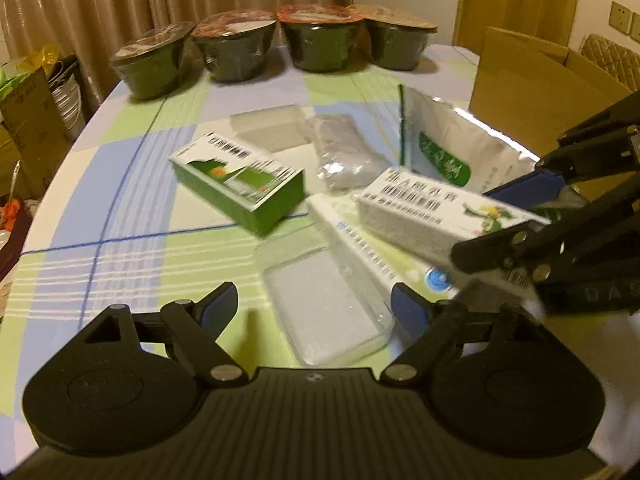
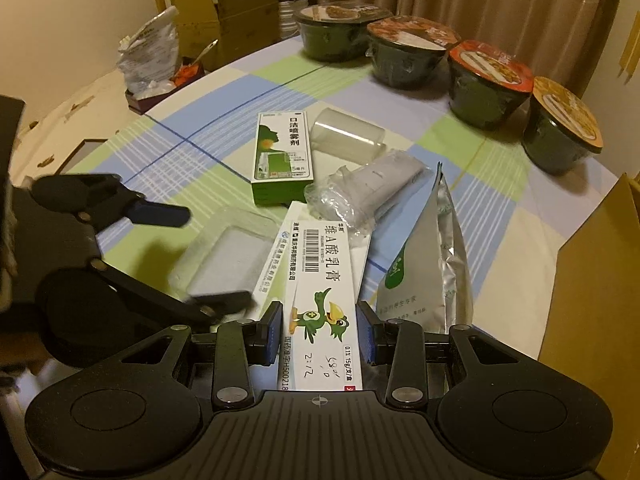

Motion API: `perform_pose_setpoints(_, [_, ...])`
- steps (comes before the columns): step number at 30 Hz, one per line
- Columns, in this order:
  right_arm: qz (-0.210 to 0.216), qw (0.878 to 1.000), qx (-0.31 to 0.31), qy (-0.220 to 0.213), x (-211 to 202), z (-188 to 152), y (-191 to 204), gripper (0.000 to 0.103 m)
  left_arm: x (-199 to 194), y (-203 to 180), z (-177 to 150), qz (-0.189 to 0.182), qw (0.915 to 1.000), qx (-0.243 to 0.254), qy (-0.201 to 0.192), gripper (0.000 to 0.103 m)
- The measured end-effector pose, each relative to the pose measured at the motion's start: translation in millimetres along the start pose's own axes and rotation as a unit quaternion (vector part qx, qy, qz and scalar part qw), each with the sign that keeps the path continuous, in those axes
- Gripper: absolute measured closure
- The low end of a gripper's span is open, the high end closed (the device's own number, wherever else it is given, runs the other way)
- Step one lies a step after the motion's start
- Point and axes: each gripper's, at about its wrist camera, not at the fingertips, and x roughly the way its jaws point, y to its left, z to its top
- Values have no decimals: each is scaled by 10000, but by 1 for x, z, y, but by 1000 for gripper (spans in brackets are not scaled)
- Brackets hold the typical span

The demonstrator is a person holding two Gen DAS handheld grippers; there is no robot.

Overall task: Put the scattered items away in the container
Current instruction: 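Grasp the white medicine box with the right tool, then grasp the clear plastic tray with the left tool while the right tool holds the medicine box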

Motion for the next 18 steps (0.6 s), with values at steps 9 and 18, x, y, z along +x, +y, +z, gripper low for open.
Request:
perform_pose_setpoints(9, [-25, 9999, -111, -36, 9, -1, 2, 61, 2, 17, 0, -3, 9999, -162, 27, 35])
perform_pose_setpoints(18, [-36, 9998, -176, -21, 24, 8, 1, 61, 10, 11, -1, -154, 9997, 166, 94, 35])
